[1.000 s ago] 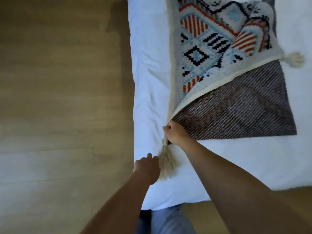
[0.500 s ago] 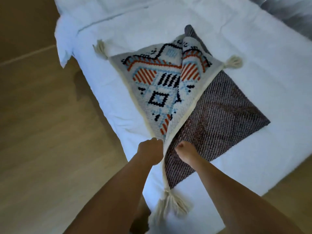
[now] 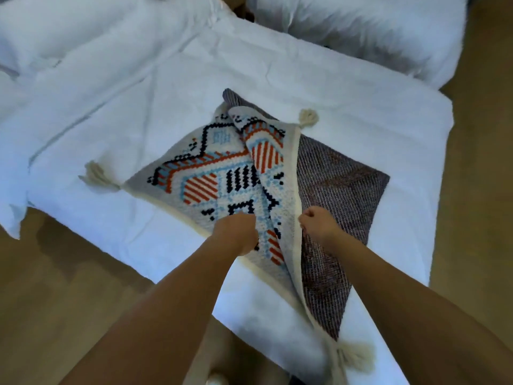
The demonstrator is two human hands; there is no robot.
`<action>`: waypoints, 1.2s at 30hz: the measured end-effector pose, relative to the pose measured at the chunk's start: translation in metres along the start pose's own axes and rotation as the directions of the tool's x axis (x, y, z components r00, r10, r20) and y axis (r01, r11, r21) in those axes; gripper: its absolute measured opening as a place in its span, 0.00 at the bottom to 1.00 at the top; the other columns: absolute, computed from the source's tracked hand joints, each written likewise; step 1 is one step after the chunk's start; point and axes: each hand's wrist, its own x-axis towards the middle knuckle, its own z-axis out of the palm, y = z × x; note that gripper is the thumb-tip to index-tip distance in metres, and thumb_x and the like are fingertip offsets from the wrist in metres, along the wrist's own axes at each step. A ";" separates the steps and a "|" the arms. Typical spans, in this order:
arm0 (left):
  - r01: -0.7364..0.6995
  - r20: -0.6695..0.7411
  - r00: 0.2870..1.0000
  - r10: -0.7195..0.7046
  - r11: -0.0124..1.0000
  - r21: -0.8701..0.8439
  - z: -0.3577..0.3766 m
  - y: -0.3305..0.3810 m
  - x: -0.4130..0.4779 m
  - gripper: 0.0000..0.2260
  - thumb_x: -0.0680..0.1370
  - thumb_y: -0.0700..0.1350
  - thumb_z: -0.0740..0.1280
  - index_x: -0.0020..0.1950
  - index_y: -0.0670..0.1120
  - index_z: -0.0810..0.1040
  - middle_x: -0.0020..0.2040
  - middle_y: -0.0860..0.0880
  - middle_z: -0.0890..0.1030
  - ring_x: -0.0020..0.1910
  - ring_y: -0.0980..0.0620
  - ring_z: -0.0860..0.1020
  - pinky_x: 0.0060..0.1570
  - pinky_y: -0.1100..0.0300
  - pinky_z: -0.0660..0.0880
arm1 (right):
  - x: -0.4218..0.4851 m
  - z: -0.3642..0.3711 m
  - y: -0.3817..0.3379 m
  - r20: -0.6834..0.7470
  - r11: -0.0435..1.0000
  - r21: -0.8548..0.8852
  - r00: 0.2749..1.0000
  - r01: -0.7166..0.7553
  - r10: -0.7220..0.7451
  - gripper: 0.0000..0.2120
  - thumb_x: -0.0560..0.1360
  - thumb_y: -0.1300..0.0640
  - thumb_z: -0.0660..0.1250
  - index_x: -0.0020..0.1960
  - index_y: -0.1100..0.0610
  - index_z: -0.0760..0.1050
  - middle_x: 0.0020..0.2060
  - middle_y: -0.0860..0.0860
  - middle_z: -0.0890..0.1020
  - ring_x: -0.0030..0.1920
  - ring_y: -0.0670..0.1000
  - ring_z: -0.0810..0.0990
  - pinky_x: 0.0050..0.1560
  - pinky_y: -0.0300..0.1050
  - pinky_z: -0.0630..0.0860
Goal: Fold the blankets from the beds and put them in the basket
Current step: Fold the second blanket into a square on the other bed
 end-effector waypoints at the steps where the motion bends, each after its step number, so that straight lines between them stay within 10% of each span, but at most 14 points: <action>1: -0.023 -0.004 1.000 0.023 1.000 0.009 -0.006 -0.003 0.007 0.12 0.81 0.46 0.52 0.61 0.43 0.68 0.58 0.43 0.74 0.52 0.43 0.74 0.50 0.51 0.71 | 0.003 -0.001 -0.005 -0.023 1.000 0.029 1.000 -0.006 0.006 0.08 0.79 0.58 0.59 0.42 0.60 0.67 0.37 0.57 0.72 0.37 0.53 0.68 0.38 0.46 0.67; 18: -0.131 0.010 0.991 0.132 0.988 -0.081 -0.043 -0.056 0.236 0.12 0.80 0.49 0.54 0.59 0.45 0.70 0.57 0.46 0.73 0.54 0.45 0.74 0.52 0.52 0.72 | 0.253 0.013 -0.080 -0.211 0.937 0.336 0.962 -0.094 0.172 0.08 0.76 0.55 0.59 0.39 0.55 0.69 0.39 0.52 0.75 0.42 0.53 0.74 0.39 0.45 0.70; 25: -0.158 -0.093 0.986 0.142 0.966 -0.203 -0.048 -0.053 0.318 0.10 0.80 0.48 0.54 0.55 0.44 0.70 0.52 0.46 0.74 0.45 0.49 0.71 0.46 0.54 0.71 | 0.338 0.007 -0.083 -0.412 0.910 0.311 0.824 -0.275 0.390 0.23 0.71 0.47 0.67 0.61 0.56 0.67 0.58 0.56 0.74 0.57 0.57 0.73 0.51 0.48 0.70; 30: -0.125 -0.135 0.987 0.083 0.930 -0.345 -0.039 -0.068 0.339 0.10 0.80 0.49 0.54 0.50 0.47 0.72 0.43 0.49 0.75 0.41 0.51 0.73 0.39 0.56 0.68 | 0.357 0.018 -0.100 -0.344 0.812 0.575 0.870 -0.101 0.352 0.21 0.72 0.50 0.69 0.59 0.59 0.68 0.50 0.54 0.78 0.47 0.53 0.78 0.47 0.47 0.75; 36: -0.013 -0.081 0.995 -0.058 0.736 -0.677 -0.029 -0.113 0.319 0.12 0.80 0.47 0.55 0.40 0.47 0.72 0.37 0.50 0.76 0.37 0.50 0.73 0.36 0.56 0.69 | 0.313 0.074 -0.148 -0.482 0.891 0.452 0.853 0.047 0.199 0.10 0.78 0.53 0.59 0.52 0.58 0.74 0.45 0.54 0.80 0.47 0.56 0.79 0.48 0.49 0.74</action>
